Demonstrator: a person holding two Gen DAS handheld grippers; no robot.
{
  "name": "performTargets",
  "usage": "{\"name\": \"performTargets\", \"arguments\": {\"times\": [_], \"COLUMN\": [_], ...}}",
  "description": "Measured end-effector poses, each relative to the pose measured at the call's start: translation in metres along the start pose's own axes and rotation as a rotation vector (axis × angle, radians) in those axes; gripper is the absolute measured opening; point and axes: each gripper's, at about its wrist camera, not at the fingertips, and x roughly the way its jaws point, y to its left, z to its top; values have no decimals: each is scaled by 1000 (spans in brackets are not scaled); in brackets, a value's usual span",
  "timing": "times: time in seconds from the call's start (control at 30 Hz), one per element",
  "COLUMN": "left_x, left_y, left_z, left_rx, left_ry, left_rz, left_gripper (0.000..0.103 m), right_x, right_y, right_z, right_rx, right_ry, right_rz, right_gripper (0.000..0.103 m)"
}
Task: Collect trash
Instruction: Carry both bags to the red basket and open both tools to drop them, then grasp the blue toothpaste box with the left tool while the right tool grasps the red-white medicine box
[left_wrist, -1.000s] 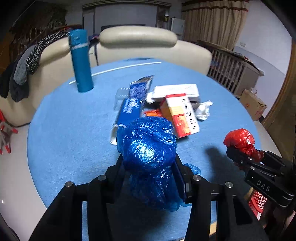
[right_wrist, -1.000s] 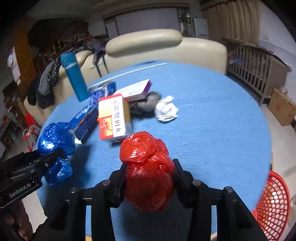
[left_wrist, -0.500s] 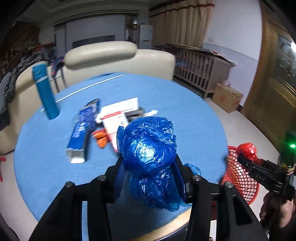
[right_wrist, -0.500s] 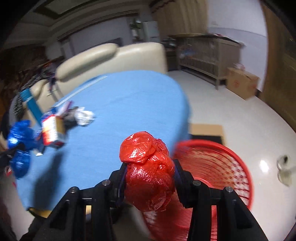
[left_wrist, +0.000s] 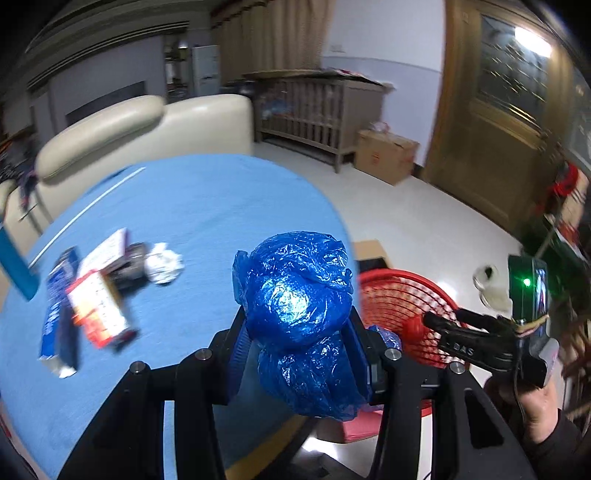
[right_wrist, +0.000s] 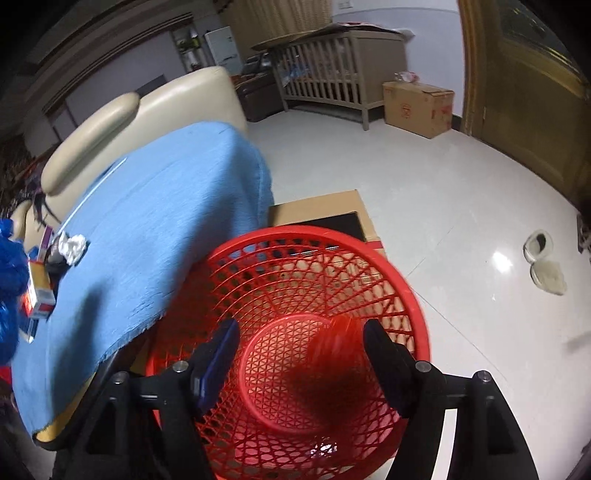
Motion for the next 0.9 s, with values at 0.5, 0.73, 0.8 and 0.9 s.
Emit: {"name": "performTargets", "arguments": {"times": [0.5,0.73,0.8,0.9], "left_x": [64,68,66,54], "left_y": [-92,-72,-58,-27], "left_z": [6,10,12,12], "left_rx": [181,144,103,25], "left_ry": [132,152,143,112], "left_rz": [-166,-148,-141,-117], "left_gripper": [65,74,74,75], "right_x": [-26,-26,-25,-24], "right_y": [-68,-61,-55,-43], "right_z": [9,11,13,16], "right_rx": [226,217,209,186], "right_ry": [-93,-89,-84,-70], "right_rz": [-3,7,12,10], "right_gripper": [73,73,73,78]}}
